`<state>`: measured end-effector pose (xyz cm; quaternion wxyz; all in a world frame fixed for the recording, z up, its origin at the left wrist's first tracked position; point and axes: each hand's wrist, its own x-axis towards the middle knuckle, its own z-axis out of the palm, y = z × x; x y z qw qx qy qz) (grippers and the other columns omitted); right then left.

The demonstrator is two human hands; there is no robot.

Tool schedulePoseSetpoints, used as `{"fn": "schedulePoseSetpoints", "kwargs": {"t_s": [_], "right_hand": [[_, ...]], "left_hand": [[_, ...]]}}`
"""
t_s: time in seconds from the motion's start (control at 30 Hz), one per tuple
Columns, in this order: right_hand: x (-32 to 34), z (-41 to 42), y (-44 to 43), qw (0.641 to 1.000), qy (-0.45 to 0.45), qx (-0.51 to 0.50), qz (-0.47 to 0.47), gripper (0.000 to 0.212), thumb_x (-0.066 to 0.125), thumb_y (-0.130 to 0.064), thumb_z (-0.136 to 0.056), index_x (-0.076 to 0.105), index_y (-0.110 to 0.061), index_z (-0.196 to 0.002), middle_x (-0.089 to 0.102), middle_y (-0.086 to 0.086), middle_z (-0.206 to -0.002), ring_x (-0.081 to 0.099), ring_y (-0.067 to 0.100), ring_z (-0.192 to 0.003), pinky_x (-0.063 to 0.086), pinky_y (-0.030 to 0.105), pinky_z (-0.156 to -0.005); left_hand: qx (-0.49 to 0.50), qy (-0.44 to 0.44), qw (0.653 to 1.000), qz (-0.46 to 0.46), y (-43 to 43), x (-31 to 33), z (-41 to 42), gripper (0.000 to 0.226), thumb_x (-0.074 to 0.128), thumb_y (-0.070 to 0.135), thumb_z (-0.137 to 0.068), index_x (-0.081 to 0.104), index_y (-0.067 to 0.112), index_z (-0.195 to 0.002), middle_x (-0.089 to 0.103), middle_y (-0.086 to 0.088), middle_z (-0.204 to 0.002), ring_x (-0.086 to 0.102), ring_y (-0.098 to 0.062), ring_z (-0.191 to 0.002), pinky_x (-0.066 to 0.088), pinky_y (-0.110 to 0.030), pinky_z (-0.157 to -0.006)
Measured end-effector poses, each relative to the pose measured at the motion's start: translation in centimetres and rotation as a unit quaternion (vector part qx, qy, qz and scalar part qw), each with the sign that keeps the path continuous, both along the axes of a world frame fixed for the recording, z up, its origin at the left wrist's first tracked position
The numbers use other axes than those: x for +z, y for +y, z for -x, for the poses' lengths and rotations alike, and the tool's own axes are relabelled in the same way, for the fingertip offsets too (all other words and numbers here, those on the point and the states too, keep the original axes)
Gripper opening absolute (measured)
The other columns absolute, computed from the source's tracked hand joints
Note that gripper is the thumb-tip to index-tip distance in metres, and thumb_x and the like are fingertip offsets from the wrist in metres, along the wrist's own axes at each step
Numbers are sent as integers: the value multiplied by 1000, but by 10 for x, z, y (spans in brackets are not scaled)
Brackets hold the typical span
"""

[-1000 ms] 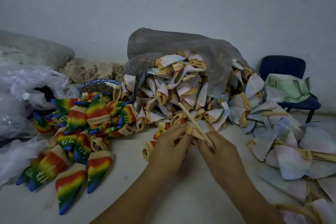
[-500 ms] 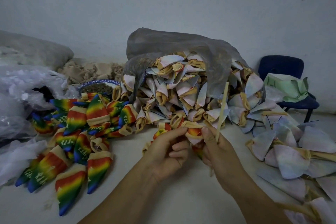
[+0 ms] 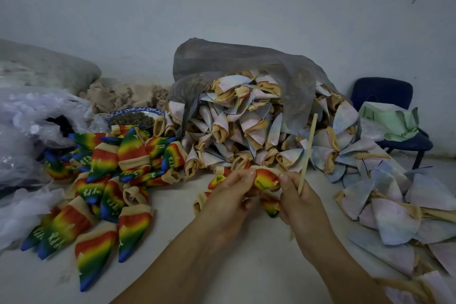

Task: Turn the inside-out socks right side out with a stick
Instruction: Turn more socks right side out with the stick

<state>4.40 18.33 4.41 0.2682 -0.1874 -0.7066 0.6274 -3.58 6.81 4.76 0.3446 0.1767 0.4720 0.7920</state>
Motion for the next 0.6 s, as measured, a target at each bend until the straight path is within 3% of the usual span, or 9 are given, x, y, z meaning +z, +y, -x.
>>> {"fn": "schedulePoseSetpoints", "kwargs": {"t_s": [0.1,0.17,0.27,0.33,0.4,0.5,0.6], "right_hand": [[-1,1,-3,1000,-5,11,-10,29,45,-51,-89,64,-29,-89,63,-13,-63,55,-2,-57,43,16,-54],[-1,1,-7,999,-2,44,11,32,46,-51,-86,65,-26,-89,66,-1,-74,58,10,-67,47,25,-63],[1,1,-10,996,13,65,51,38,44,-48,-89,64,-16,-95,53,-7,-56,41,5,-48,35,17,-45],[2,0,-6,997,7,55,62,37,44,-43,-94,63,-12,-99,49,-13,-49,39,0,-40,31,13,-40],[1,-1,-2,998,1,37,44,37,45,-46,-92,64,-16,-96,53,-15,-48,46,-3,-41,33,9,-40],[1,-2,-2,1000,4,17,8,40,48,-58,-81,66,-24,-89,62,-10,-60,51,-5,-48,37,9,-43],[1,-3,-3,1000,1,23,16,34,49,-60,-80,69,-33,-88,69,-5,-71,58,-3,-54,43,11,-48]], "left_hand": [[-22,-23,999,-30,1,1,2,21,59,30,-86,77,23,-80,62,2,-74,48,-4,-55,37,-16,-48],[-50,-68,994,-67,2,2,2,22,58,25,-88,76,17,-79,55,1,-66,41,-4,-48,36,-16,-44],[-34,-80,994,-65,3,0,1,17,60,22,-88,73,12,-84,55,-3,-67,42,-6,-49,38,-18,-45],[48,6,999,9,3,-2,1,13,61,27,-93,68,16,-94,60,-5,-78,52,-9,-58,43,-20,-53],[136,137,977,87,2,-4,1,16,59,46,-92,65,33,-100,67,7,-98,64,-7,-81,49,-17,-63],[130,318,933,108,-1,1,-3,25,62,63,-79,57,62,-104,49,36,-115,50,15,-107,48,-8,-80],[85,427,888,146,2,-7,-6,41,67,57,-80,48,67,-115,38,47,-124,35,25,-118,38,0,-87]]}}
